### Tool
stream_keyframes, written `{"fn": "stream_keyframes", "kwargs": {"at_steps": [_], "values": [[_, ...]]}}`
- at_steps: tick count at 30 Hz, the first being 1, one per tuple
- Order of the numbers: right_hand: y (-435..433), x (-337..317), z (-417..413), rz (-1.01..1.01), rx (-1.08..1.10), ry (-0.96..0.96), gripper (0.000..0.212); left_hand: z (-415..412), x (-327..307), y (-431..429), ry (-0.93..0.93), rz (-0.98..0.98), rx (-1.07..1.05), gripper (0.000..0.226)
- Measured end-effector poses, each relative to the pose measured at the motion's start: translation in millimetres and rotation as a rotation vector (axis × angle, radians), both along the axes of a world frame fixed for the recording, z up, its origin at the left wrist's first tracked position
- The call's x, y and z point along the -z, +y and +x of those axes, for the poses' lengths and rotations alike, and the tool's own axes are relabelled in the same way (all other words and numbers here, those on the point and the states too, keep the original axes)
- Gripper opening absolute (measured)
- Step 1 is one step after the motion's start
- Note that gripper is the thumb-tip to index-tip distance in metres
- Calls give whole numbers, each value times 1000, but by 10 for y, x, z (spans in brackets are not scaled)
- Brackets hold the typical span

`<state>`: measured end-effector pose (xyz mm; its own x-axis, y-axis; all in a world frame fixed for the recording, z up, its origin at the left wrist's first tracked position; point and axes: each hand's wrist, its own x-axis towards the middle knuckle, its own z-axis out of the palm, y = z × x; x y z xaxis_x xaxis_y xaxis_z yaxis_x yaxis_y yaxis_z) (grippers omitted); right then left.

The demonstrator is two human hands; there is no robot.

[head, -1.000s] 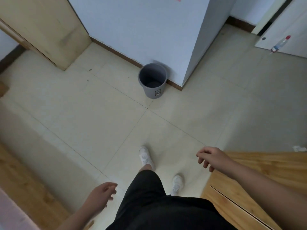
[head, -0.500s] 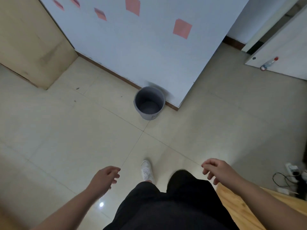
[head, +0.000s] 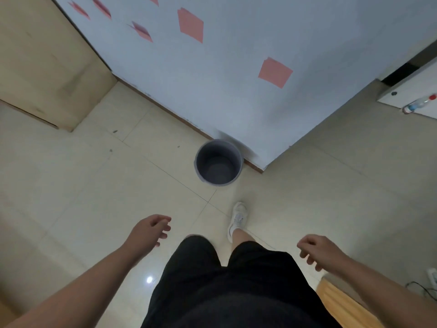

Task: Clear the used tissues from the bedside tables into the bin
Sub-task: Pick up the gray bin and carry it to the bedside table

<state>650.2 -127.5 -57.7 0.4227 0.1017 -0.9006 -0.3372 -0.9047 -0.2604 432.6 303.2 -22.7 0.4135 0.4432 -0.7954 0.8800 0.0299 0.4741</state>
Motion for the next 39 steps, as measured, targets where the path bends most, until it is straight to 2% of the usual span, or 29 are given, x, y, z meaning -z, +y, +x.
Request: {"fn": "stream_keyframes", "kwargs": {"at_steps": [4, 7, 10, 13, 18, 21, 23, 24, 26, 28, 31, 34, 39], "values": [[706, -14, 699, 88, -49, -51, 13, -52, 129, 45, 85, -64, -48, 19], [1167, 109, 1035, 156, 46, -103, 12, 40, 330, 166, 97, -95, -61, 18], [1486, 528, 1253, 161, 118, -123, 13, 307, 762, 394, 87, -107, -26, 17], [1762, 1300, 1416, 169, 130, -111, 16, 698, 1513, 679, 85, -126, 66, 19], [2247, 2855, 1719, 209, 173, -134, 44, 1422, 3066, 1089, 62, -149, 96, 23], [2497, 3729, 1925, 229, 227, -126, 57, 1803, 3958, 1276, 46, -181, 49, 43], [2622, 4224, 2039, 277, 261, -69, 47, 2006, 4434, 1383, 77, -290, 6, 67], [2667, 4420, 2089, 307, 298, -22, 38, 2109, 4619, 1421, 95, -350, 4, 73], [2699, 4665, 2151, 346, 359, 55, 31, 2273, 4857, 1436, 111, -429, 9, 65], [2687, 4679, 2172, 333, 353, 38, 35, 2350, 4885, 1361, 84, -425, -37, 54], [2652, 4289, 2125, 309, 345, -42, 31, 2313, 4498, 1217, 40, -373, -100, 47], [2703, 3484, 1981, 332, 323, -66, 29, 2100, 3711, 1149, 6, -319, -180, 43], [2851, 1659, 1603, 351, 181, -77, 26, 1496, 1904, 1203, -60, -285, -255, 41]]}}
